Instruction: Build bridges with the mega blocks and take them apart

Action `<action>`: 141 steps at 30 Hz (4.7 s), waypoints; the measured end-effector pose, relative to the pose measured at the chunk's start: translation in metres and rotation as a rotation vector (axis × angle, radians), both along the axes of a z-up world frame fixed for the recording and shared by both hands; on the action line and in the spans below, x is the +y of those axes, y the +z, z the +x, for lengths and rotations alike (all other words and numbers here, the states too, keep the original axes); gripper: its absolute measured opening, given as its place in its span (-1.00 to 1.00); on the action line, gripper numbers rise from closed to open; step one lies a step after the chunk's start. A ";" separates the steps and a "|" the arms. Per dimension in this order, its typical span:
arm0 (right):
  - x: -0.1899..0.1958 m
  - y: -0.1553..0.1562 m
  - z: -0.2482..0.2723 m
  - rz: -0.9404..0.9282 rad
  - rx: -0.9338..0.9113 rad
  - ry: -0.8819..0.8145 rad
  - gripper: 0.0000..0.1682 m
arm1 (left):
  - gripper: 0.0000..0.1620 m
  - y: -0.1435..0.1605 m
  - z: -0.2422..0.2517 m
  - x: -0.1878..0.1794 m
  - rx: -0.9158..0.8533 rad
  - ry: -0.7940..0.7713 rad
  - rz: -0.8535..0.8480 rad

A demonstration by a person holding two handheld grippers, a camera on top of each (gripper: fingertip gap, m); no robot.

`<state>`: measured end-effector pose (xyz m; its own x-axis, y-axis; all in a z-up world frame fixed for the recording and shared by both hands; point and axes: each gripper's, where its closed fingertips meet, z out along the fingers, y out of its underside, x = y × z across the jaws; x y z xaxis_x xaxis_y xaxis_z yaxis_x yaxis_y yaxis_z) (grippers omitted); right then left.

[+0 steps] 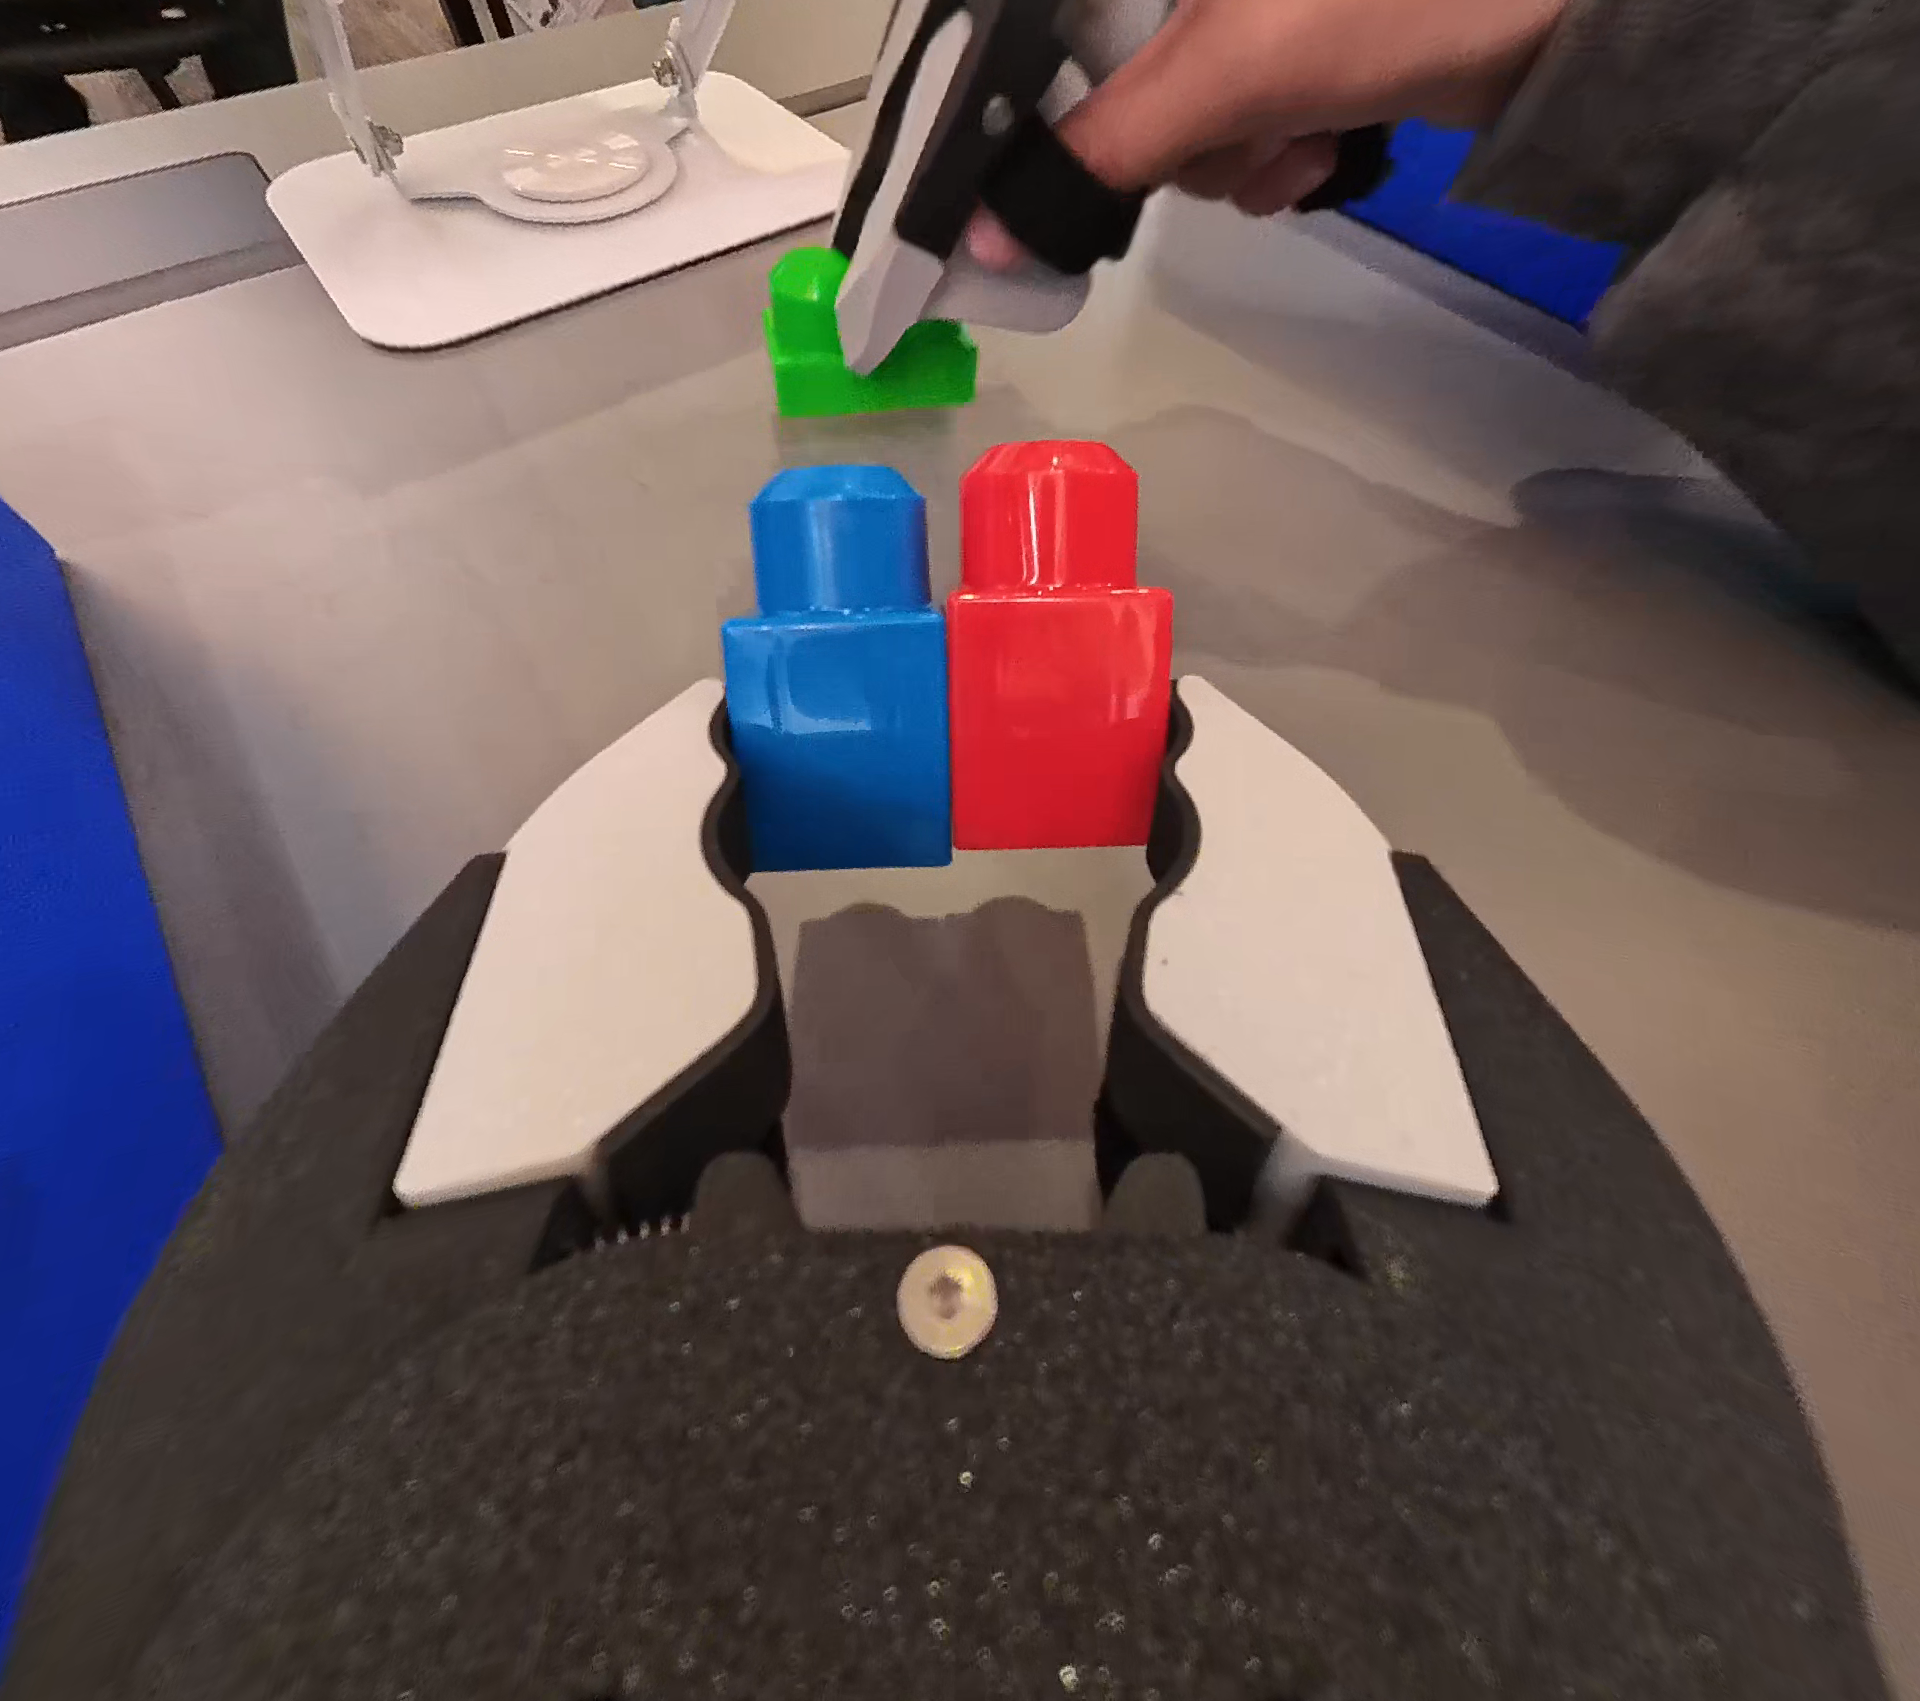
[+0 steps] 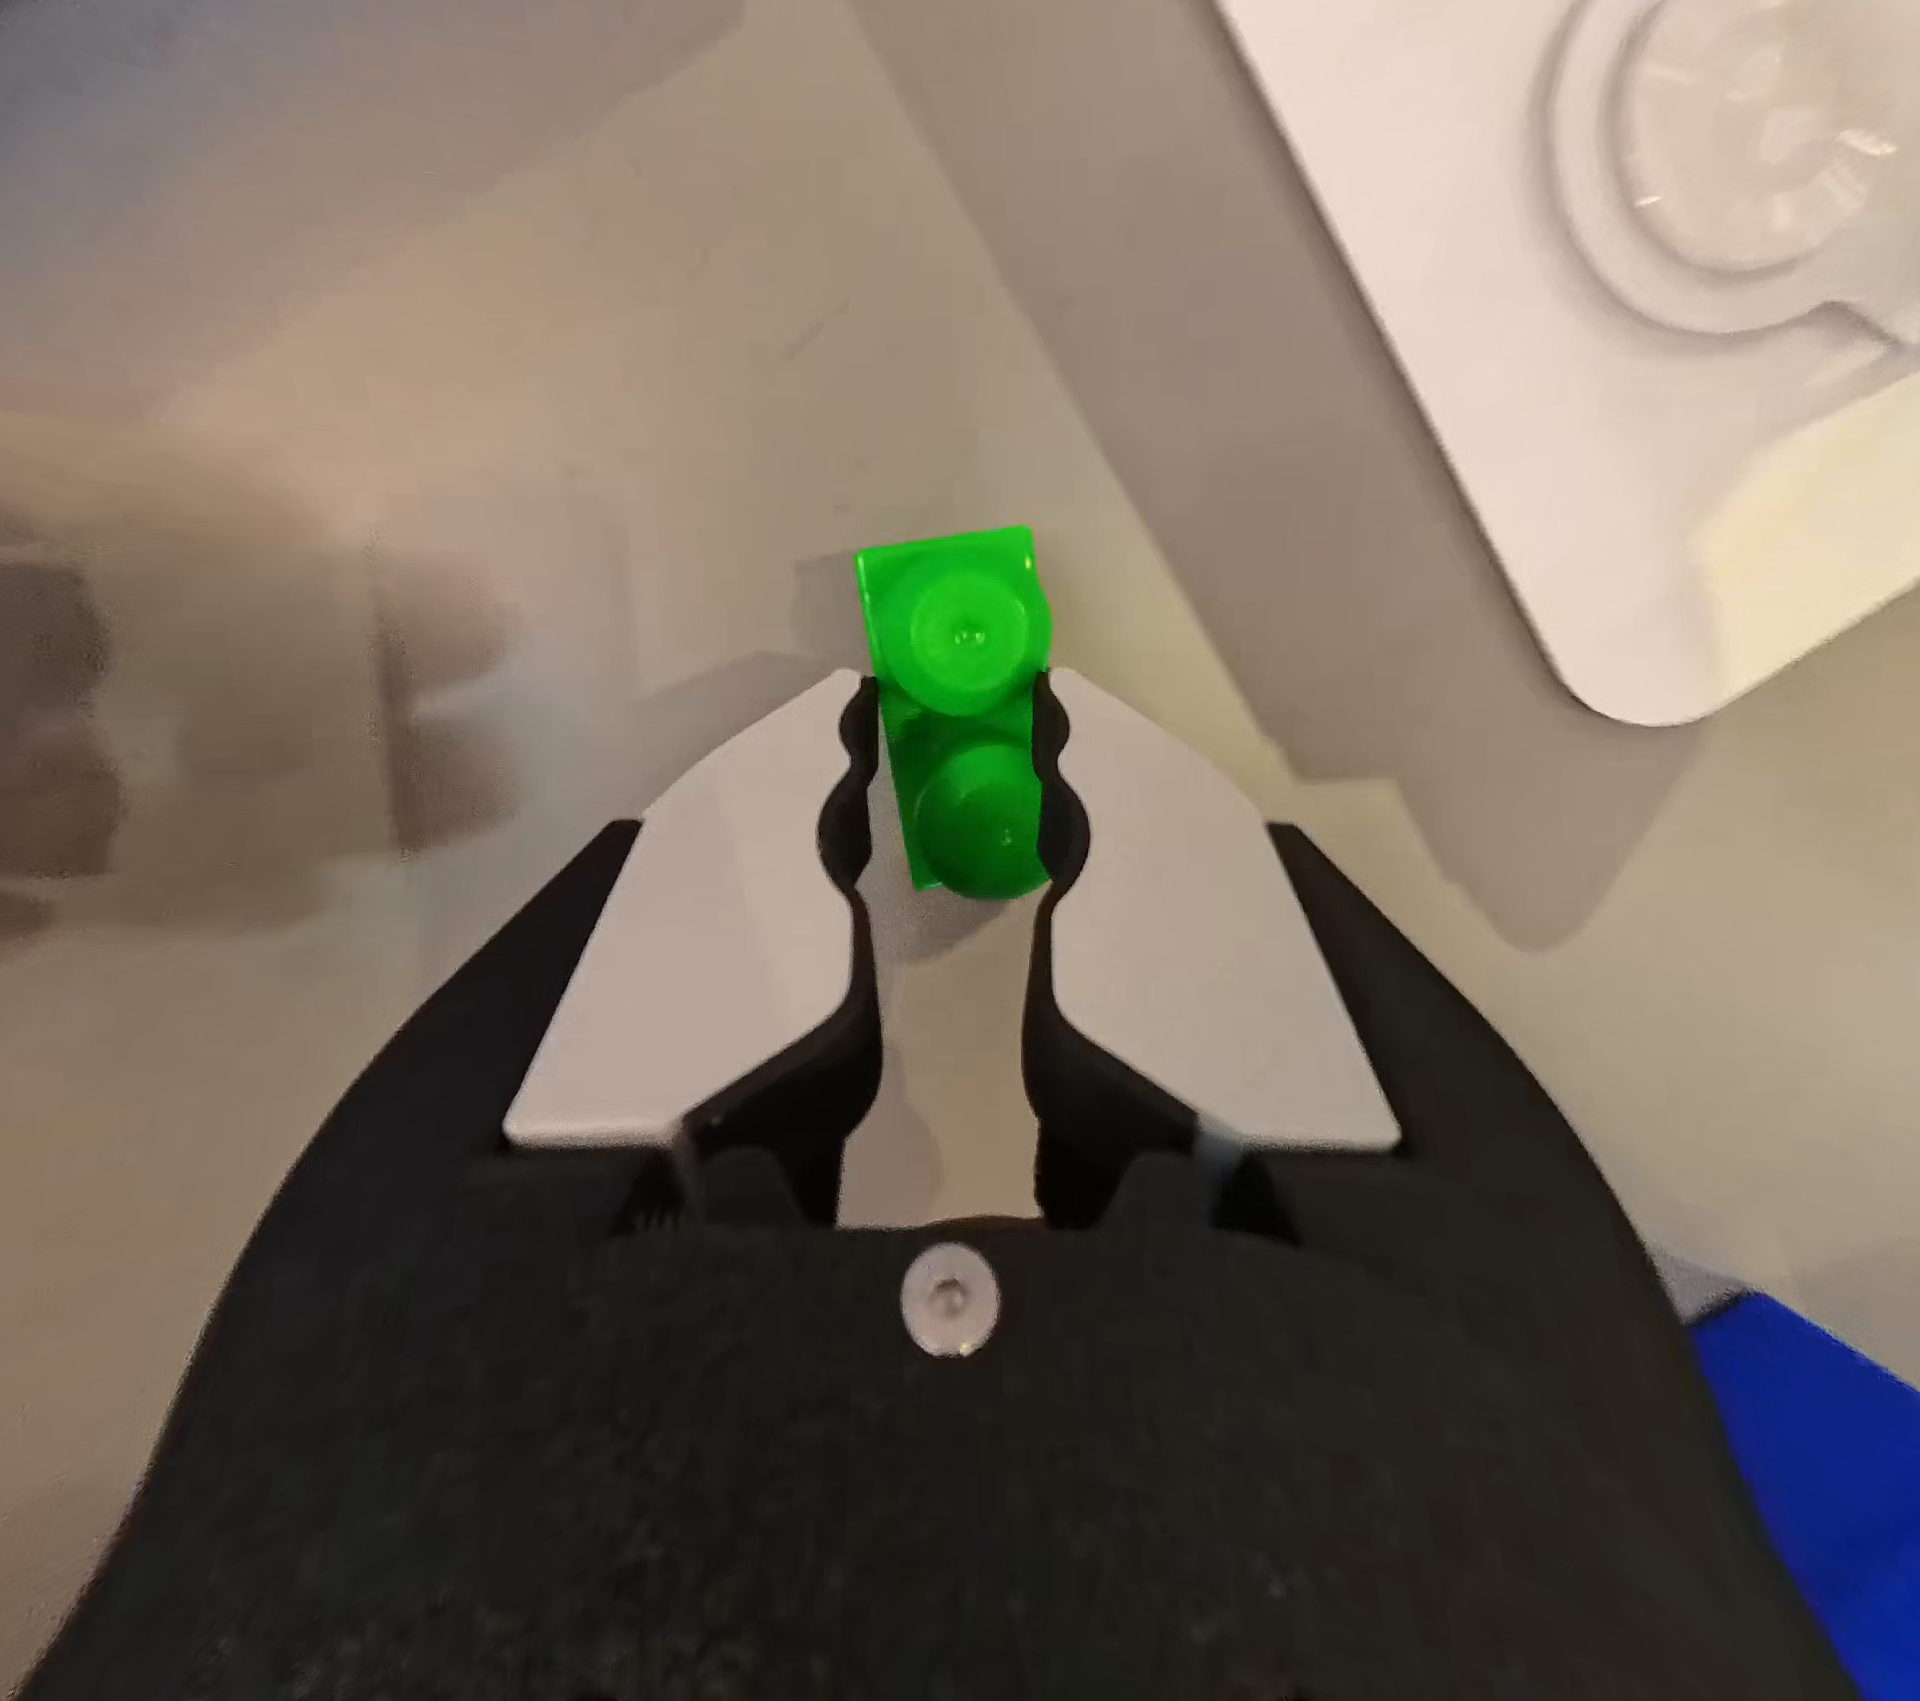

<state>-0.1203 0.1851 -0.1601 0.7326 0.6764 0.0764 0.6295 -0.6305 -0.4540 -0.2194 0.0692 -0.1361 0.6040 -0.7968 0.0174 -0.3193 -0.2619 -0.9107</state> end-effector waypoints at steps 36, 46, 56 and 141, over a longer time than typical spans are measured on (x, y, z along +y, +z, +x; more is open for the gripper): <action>-0.044 0.155 0.035 -0.141 0.402 -0.135 -0.79 | -0.08 0.082 0.127 0.087 -0.040 -0.075 0.546; -0.052 0.159 0.025 -0.243 0.466 -0.065 -0.79 | -0.09 0.094 0.125 0.072 -0.149 -0.160 0.503; -0.052 0.160 0.023 -0.274 0.588 -0.064 -0.80 | -0.09 0.097 0.123 0.072 -0.166 -0.149 0.481; -0.090 0.166 -0.024 -0.843 1.543 0.175 0.22 | -0.08 0.110 0.122 0.025 -0.250 -0.515 0.453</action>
<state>-0.1447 0.0955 0.0056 -0.2846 0.2347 -0.9295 0.0608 -0.9632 -0.2619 -0.0973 0.0946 -0.0259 0.1720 -0.9405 -0.2929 -0.0684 0.2852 -0.9560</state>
